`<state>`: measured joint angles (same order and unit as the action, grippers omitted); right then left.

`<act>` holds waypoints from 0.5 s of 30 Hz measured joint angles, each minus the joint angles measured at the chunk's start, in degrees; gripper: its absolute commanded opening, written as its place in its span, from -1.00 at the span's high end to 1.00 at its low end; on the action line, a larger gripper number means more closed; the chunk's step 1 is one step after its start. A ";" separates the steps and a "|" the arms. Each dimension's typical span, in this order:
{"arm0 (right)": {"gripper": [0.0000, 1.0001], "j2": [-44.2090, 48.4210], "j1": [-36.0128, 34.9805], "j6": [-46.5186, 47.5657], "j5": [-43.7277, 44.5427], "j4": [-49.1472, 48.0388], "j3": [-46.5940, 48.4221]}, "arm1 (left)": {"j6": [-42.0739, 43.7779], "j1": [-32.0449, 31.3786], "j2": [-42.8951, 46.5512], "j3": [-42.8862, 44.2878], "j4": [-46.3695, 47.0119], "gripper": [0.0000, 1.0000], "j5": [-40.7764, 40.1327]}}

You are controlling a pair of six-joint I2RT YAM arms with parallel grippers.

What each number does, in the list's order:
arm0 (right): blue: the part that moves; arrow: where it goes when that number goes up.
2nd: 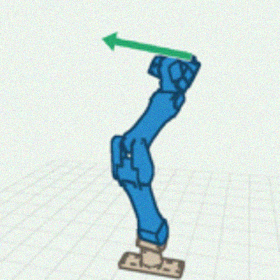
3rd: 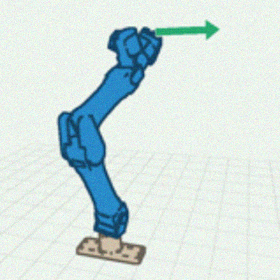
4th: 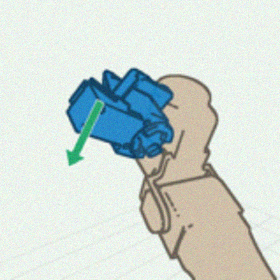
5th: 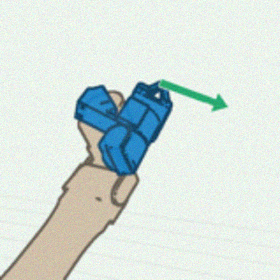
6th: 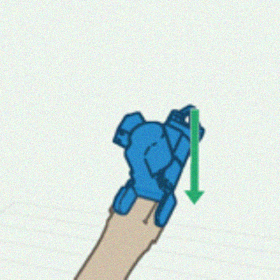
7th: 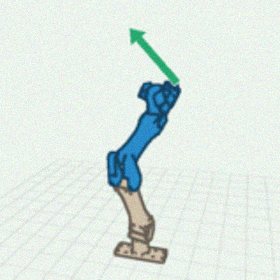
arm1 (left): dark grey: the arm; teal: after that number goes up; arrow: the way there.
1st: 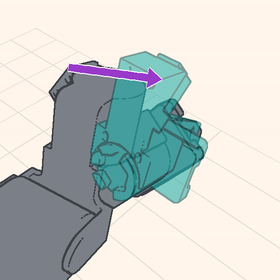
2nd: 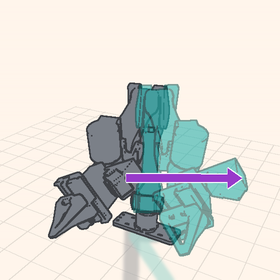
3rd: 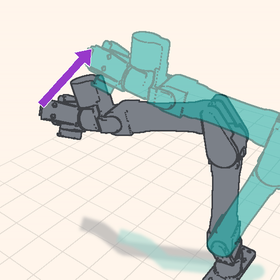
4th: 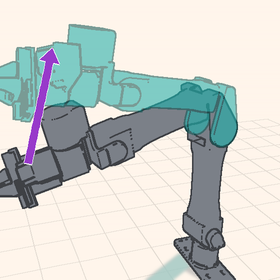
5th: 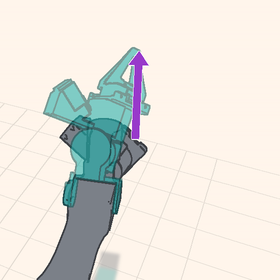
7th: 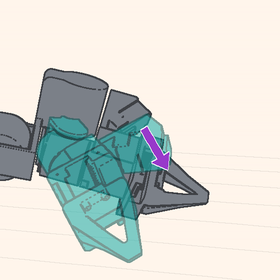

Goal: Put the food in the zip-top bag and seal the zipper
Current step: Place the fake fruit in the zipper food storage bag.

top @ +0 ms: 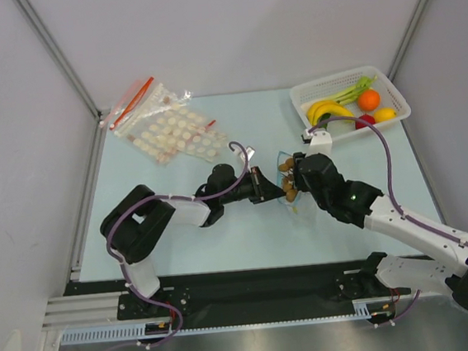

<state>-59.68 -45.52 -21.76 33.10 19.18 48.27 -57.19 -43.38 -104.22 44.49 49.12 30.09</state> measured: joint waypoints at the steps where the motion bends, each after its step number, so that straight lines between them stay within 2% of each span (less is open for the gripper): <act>1: 0.10 0.00 0.00 0.02 0.00 0.04 0.00 | 0.74 0.04 0.20 0.00 -1.16 0.99 -0.28; 8: 0.13 -0.15 0.90 0.02 0.02 0.31 0.00 | 4.13 0.07 0.94 0.31 -6.84 0.99 -1.60; 14: 0.17 -5.40 1.49 0.07 -0.24 0.61 0.76 | 6.75 0.04 3.17 0.74 -10.62 0.99 -2.82; 15: 0.25 -6.27 1.49 0.09 -0.31 0.81 0.87 | 7.04 0.04 3.61 0.79 -11.04 0.99 -3.02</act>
<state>-65.95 -44.03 -21.67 32.80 19.99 49.15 -50.15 -43.33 -100.62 45.28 38.09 27.07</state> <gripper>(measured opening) 0.423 0.008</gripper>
